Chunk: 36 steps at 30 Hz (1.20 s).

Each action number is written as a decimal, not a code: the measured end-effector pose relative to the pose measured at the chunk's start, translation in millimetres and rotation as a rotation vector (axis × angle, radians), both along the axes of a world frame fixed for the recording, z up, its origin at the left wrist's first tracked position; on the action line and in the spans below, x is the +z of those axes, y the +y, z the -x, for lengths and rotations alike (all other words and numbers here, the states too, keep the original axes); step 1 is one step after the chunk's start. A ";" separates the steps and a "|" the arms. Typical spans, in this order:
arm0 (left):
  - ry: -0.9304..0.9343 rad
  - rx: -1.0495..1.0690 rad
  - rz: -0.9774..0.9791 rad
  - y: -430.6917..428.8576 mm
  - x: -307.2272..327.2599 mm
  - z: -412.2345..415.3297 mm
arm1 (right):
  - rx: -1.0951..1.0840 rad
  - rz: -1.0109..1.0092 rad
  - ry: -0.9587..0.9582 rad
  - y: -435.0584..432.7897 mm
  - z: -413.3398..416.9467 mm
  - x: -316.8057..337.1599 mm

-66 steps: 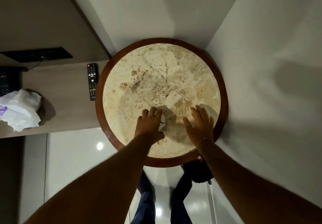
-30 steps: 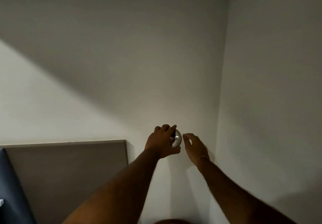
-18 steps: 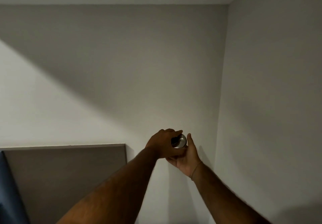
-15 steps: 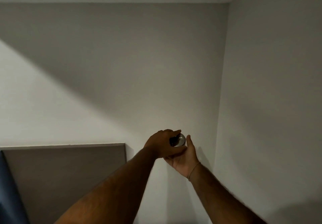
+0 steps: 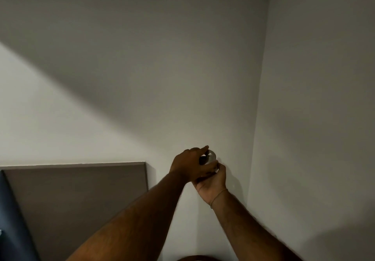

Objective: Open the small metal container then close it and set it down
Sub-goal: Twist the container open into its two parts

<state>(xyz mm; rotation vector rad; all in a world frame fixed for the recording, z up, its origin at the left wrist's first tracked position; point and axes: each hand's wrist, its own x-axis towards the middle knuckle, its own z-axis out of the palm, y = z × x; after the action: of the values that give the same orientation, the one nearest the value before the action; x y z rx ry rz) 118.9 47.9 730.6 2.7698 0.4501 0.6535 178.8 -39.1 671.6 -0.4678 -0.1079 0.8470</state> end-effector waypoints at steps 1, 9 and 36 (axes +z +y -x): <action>-0.045 0.022 0.040 -0.7 1.8 -1.4 | -0.021 -0.009 0.005 -0.4 -0.3 2.4; -0.376 0.077 0.507 -3.0 0.8 -9.2 | -0.060 0.035 0.018 -16.2 -6.9 -1.5; 0.064 0.179 0.126 -72.4 -262.9 56.3 | 0.099 0.566 0.009 -169.9 4.7 -214.1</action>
<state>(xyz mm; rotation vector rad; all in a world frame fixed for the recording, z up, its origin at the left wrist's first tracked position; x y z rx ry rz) 62.7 -24.5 467.7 2.6580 0.7337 0.5550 174.1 -209.0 457.5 -0.9951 0.1231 0.9755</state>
